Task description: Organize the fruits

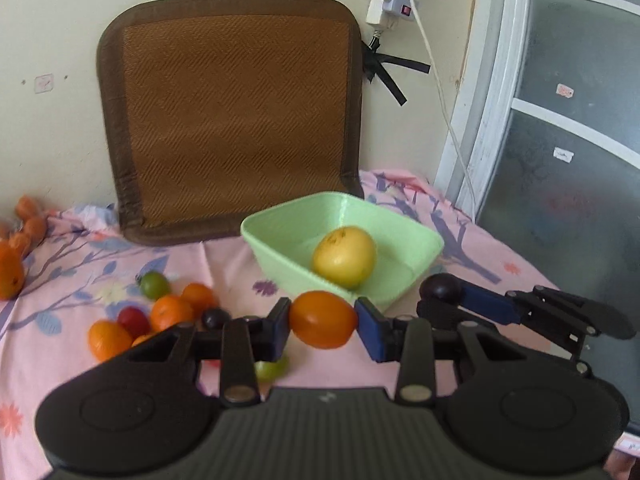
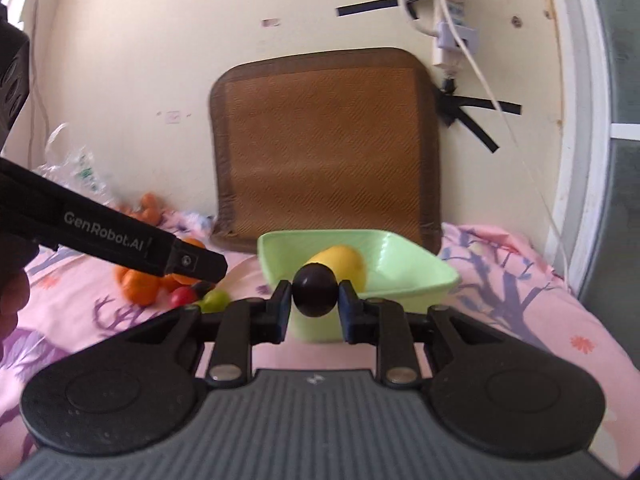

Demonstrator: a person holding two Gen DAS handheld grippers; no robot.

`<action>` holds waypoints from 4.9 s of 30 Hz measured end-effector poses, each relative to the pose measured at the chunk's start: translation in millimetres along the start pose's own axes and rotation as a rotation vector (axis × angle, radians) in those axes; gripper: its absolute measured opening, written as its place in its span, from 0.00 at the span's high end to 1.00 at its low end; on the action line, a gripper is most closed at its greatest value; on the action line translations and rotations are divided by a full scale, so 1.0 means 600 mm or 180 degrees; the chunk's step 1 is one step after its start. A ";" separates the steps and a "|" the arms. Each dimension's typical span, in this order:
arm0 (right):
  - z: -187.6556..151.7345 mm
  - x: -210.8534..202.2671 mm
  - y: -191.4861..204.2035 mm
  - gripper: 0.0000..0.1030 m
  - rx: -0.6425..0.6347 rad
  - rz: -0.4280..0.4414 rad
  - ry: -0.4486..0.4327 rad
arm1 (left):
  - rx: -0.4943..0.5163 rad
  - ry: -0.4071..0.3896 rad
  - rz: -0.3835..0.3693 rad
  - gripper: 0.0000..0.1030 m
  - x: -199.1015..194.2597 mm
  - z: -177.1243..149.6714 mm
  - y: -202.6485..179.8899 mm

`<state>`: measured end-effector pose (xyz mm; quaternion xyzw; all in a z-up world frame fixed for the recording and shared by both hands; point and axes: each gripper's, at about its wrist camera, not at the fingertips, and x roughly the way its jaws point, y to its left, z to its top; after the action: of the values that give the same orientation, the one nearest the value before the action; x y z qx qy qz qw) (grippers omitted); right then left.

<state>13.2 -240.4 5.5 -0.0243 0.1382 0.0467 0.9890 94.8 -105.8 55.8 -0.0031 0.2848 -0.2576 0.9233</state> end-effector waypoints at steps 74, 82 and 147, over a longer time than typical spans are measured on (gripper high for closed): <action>-0.064 -0.070 0.066 0.60 -0.0036 0.0381 0.0749 | -0.0461 0.0277 -0.0043 0.61 -0.116 -0.157 0.074; -0.071 -0.062 0.067 0.60 -0.0055 0.0427 0.0748 | -0.0300 0.0247 0.0143 0.53 -0.111 -0.164 0.059; 0.048 -0.006 -0.060 0.57 0.0558 0.0060 -0.0582 | -0.0609 -0.0396 0.0107 0.49 -0.038 0.053 0.104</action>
<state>20.9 -275.1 35.4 0.0680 0.0512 0.0458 0.9953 125.2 -45.1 85.0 -0.1024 0.2503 -0.2131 0.9389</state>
